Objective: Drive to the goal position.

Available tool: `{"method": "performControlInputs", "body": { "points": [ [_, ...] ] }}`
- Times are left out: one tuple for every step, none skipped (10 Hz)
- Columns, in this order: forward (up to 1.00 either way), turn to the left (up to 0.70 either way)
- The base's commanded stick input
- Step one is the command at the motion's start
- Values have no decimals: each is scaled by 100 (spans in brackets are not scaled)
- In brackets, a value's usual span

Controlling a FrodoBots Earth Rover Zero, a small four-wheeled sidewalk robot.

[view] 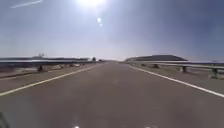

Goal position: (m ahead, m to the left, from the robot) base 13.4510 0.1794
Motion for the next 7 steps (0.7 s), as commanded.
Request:
{"method": "performControlInputs", "body": {
  "points": [
    [100,0],
    [100,0],
    [100,0],
    [100,0],
    [100,0],
    [100,0],
    [100,0]
  ]
}}
